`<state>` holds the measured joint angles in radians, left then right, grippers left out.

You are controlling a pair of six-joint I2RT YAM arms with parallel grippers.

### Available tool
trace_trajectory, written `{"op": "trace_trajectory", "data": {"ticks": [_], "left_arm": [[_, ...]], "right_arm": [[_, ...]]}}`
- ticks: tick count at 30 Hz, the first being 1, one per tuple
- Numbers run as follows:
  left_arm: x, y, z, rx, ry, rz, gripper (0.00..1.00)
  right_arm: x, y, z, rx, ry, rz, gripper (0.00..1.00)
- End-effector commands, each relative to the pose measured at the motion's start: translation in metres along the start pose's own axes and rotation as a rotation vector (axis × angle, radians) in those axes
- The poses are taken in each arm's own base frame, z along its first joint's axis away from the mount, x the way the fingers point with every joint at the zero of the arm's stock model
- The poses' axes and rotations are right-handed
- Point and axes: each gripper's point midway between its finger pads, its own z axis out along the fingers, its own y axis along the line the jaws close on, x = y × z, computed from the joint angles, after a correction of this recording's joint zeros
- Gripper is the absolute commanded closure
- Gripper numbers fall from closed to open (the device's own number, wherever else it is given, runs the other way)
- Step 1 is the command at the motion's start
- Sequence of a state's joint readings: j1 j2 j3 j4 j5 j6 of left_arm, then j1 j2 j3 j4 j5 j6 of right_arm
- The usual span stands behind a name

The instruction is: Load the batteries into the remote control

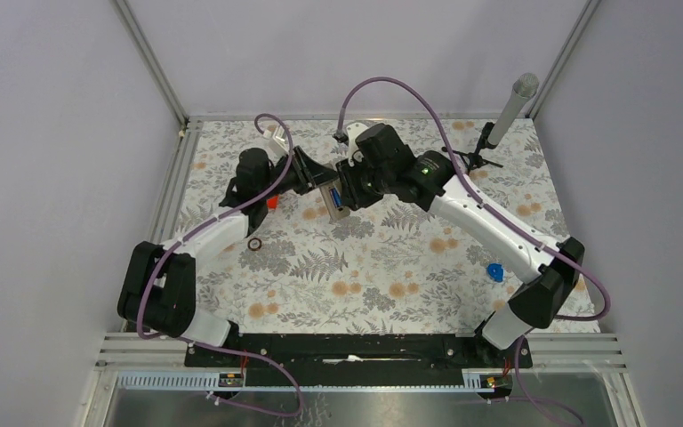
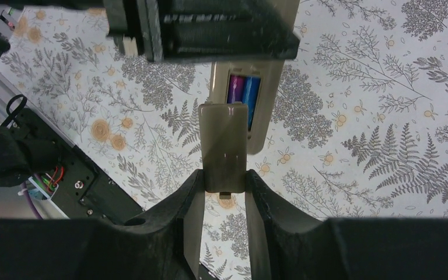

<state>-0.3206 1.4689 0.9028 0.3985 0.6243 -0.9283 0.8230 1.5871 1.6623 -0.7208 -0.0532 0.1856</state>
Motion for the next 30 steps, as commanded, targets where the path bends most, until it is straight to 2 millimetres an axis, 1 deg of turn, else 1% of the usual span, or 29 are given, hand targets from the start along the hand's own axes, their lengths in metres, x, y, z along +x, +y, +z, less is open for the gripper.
{"op": "trace_trajectory", "data": {"ticks": [1, 8, 20, 30], "left_arm": [[-0.024, -0.042, -0.011, 0.138, -0.169, 0.100, 1.00], [-0.022, -0.046, -0.015, 0.150, -0.187, 0.114, 1.00], [-0.019, -0.050, -0.017, 0.175, -0.177, 0.110, 1.00], [-0.019, -0.054, -0.019, 0.194, -0.178, 0.101, 1.00]], "right_arm": [[0.001, 0.001, 0.004, 0.032, 0.041, 0.042, 0.68], [0.005, -0.001, 0.012, 0.053, 0.079, 0.047, 0.68], [-0.004, 0.004, 0.022, 0.042, 0.082, 0.054, 0.67], [-0.002, 0.002, 0.031, 0.061, 0.108, 0.056, 0.66]]}}
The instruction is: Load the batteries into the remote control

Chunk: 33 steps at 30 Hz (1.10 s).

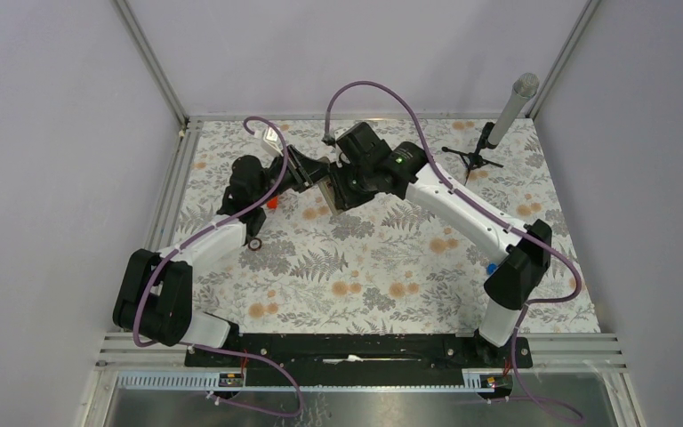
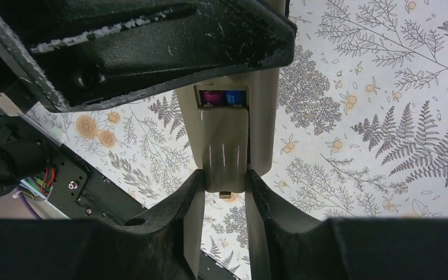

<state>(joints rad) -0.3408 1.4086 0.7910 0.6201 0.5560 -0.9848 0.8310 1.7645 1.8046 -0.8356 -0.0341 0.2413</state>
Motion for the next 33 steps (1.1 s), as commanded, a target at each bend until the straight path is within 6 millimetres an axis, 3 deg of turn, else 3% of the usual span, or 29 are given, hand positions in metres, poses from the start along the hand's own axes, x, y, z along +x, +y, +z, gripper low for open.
{"op": "trace_trajectory", "data": {"ticks": [1, 9, 25, 33], "left_arm": [[-0.015, -0.036, -0.006, 0.112, -0.056, 0.055, 1.00], [-0.009, -0.035, -0.009, 0.112, -0.033, 0.032, 1.00], [-0.007, -0.055, -0.011, 0.159, 0.022, -0.024, 1.00], [-0.007, -0.069, -0.011, 0.192, 0.066, -0.132, 1.00]], "right_arm": [[-0.013, 0.005, -0.007, 0.009, -0.035, 0.003, 0.66], [-0.016, 0.005, -0.005, 0.013, -0.035, 0.009, 0.66], [-0.009, 0.003, 0.003, 0.036, 0.056, -0.005, 0.62], [-0.008, 0.004, 0.007, 0.053, 0.139, -0.002, 0.59]]}}
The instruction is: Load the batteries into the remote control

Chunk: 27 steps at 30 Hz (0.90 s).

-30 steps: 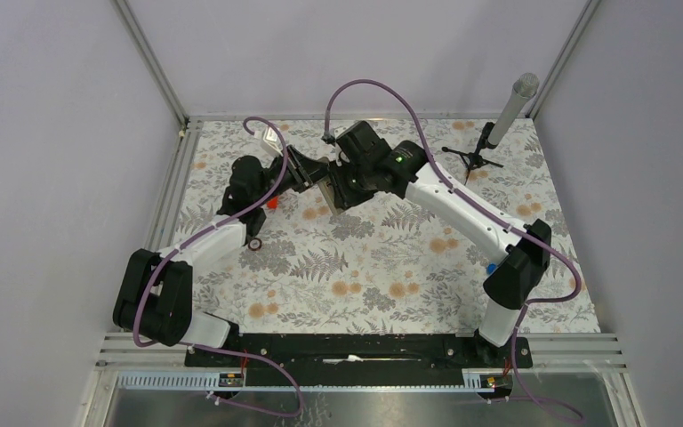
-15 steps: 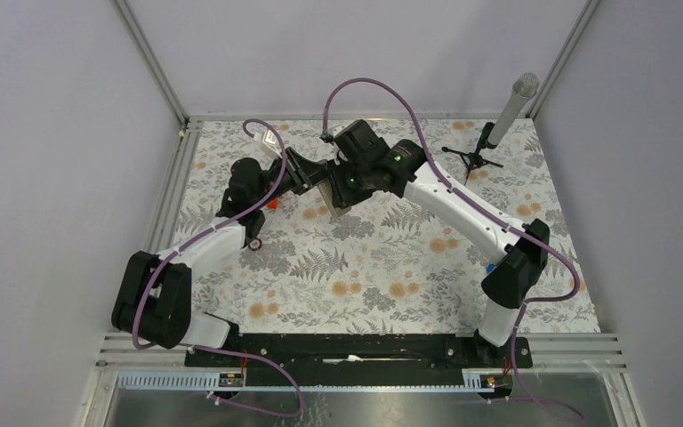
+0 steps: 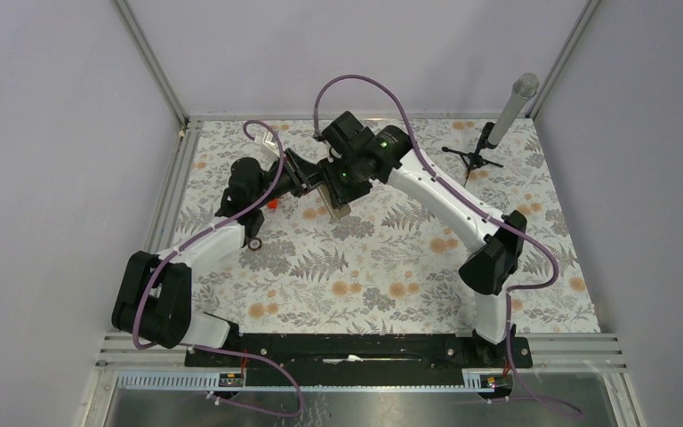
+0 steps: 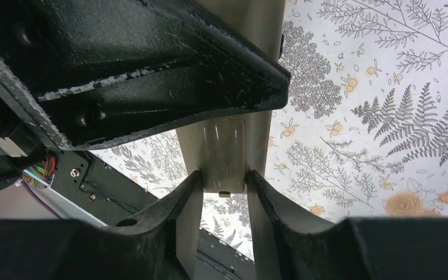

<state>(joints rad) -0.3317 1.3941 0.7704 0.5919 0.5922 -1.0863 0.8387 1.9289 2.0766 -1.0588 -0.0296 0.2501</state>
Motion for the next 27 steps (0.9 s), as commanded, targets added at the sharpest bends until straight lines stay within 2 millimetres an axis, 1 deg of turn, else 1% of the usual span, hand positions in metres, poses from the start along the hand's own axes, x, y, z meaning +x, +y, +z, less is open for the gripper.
{"op": "trace_trajectory", "data": {"ticks": [1, 6, 12, 16, 18, 20, 24, 27], "left_arm": [[-0.007, -0.073, -0.005, 0.208, 0.046, -0.023, 1.00], [-0.007, -0.079, -0.006, 0.225, 0.059, -0.060, 1.00], [-0.007, -0.074, -0.004, 0.191, 0.069, -0.085, 1.00], [-0.011, -0.067, -0.003, 0.160, 0.057, -0.101, 1.00], [-0.014, -0.063, -0.003, 0.146, 0.047, -0.107, 1.00], [-0.018, -0.059, -0.004, 0.134, 0.035, -0.111, 1.00], [-0.027, -0.051, -0.005, 0.116, 0.011, -0.121, 1.00], [-0.033, -0.048, -0.006, 0.114, 0.000, -0.122, 1.00]], "right_arm": [[-0.005, 0.001, 0.003, 0.022, 0.030, -0.004, 0.59], [-0.012, 0.002, 0.003, 0.024, 0.015, 0.007, 0.58], [-0.016, 0.004, 0.003, 0.020, 0.000, 0.007, 0.51], [-0.018, 0.003, 0.001, 0.019, -0.011, 0.006, 0.46], [-0.019, 0.004, -0.002, 0.012, -0.020, 0.003, 0.42], [-0.021, 0.006, -0.007, -0.002, -0.042, 0.001, 0.36], [-0.027, 0.016, -0.021, -0.065, -0.097, -0.009, 0.24], [-0.028, 0.021, -0.027, -0.097, -0.127, -0.010, 0.18]]}}
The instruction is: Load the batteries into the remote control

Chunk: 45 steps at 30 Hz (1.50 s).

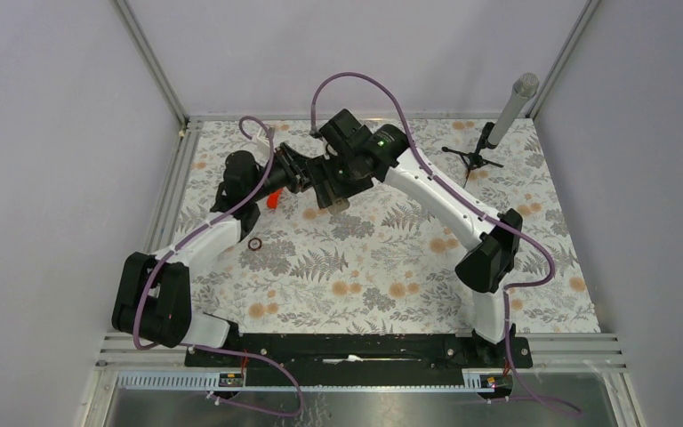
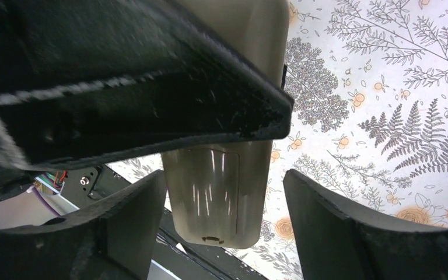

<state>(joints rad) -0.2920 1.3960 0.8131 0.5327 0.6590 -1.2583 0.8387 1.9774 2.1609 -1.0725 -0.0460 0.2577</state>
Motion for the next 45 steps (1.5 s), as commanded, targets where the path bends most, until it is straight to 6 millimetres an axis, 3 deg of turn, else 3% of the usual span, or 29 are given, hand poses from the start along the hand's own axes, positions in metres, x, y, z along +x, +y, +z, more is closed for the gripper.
{"op": "trace_trajectory", "data": {"ticks": [1, 10, 21, 37, 45], "left_arm": [[-0.018, -0.041, -0.002, 0.114, -0.024, 0.062, 1.00], [-0.028, -0.034, -0.003, 0.104, -0.046, 0.054, 1.00], [-0.034, -0.036, -0.006, 0.100, -0.071, 0.041, 1.00], [-0.038, -0.047, -0.007, 0.126, -0.090, 0.005, 1.00], [-0.042, -0.051, -0.005, 0.135, -0.095, -0.004, 1.00]], "right_arm": [[-0.016, 0.015, -0.031, -0.085, -0.124, -0.016, 0.17], [-0.023, 0.021, -0.059, -0.174, -0.286, 0.009, 0.01], [-0.041, -0.015, -0.099, -0.225, -0.544, 0.218, 0.00], [-0.050, -0.045, -0.093, -0.328, -0.588, 0.452, 0.00], [-0.037, -0.037, -0.079, -0.385, -0.506, 0.417, 0.00]]}}
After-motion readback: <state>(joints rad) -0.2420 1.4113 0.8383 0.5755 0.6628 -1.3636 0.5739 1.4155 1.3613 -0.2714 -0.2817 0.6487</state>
